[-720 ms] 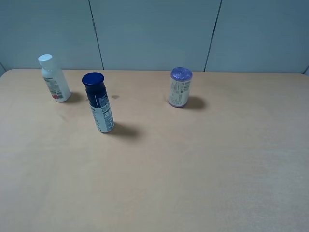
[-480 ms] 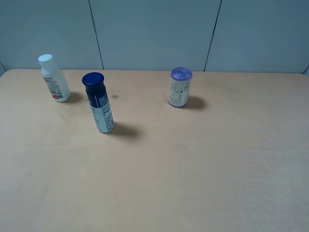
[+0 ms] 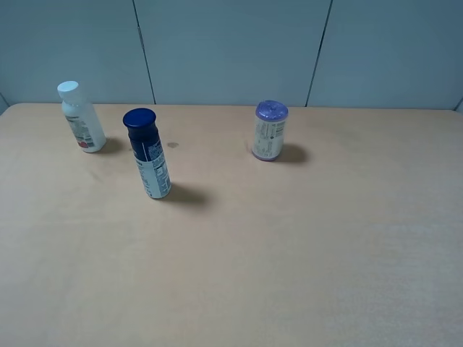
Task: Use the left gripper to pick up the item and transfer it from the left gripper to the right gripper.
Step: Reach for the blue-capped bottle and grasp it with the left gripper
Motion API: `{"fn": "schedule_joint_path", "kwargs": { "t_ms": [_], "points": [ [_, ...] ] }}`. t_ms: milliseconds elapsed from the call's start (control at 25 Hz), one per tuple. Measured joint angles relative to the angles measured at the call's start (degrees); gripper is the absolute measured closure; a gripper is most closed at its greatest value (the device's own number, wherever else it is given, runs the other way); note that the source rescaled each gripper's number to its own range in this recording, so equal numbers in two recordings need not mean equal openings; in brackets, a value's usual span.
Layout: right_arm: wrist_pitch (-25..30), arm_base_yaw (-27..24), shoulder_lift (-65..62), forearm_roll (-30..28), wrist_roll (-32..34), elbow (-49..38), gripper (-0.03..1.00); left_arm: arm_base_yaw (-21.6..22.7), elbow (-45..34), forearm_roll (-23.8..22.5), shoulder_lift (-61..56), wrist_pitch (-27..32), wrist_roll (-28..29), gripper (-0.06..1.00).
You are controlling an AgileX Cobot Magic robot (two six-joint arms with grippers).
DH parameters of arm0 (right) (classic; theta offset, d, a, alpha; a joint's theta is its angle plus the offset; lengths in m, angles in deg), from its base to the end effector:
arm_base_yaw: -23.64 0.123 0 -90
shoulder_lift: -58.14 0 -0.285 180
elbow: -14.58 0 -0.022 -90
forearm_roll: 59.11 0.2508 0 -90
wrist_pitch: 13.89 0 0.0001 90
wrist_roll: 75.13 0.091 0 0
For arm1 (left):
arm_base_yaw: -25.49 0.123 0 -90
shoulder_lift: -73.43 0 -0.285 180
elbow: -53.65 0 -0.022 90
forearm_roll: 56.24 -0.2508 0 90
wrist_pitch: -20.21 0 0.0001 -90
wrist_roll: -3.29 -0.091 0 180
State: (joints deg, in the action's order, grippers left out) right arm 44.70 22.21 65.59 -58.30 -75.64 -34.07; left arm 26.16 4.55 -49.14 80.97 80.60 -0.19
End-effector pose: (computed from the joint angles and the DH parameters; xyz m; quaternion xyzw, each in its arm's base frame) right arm -0.0040 0.0012 0.2800 0.0066 0.8419 -0.0021 0.5396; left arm -0.0044 -0.0098 0.2757 0.0229 0.8508 -0.0430 0.5232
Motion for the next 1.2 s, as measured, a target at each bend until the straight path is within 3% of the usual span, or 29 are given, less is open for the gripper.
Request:
{"fn": "schedule_joint_path", "kwargs": {
  "t_ms": [600, 1200],
  "points": [
    [0.0, 0.0, 0.0, 0.0, 0.0, 0.0, -0.03, 0.0, 1.13, -0.07, 0.0, 0.0, 0.0, -0.02],
    [0.0, 0.0, 0.0, 0.0, 0.0, 0.0, -0.03, 0.0, 23.51, -0.19, 30.27, 4.55, 0.05, 0.0]
  ]
}}
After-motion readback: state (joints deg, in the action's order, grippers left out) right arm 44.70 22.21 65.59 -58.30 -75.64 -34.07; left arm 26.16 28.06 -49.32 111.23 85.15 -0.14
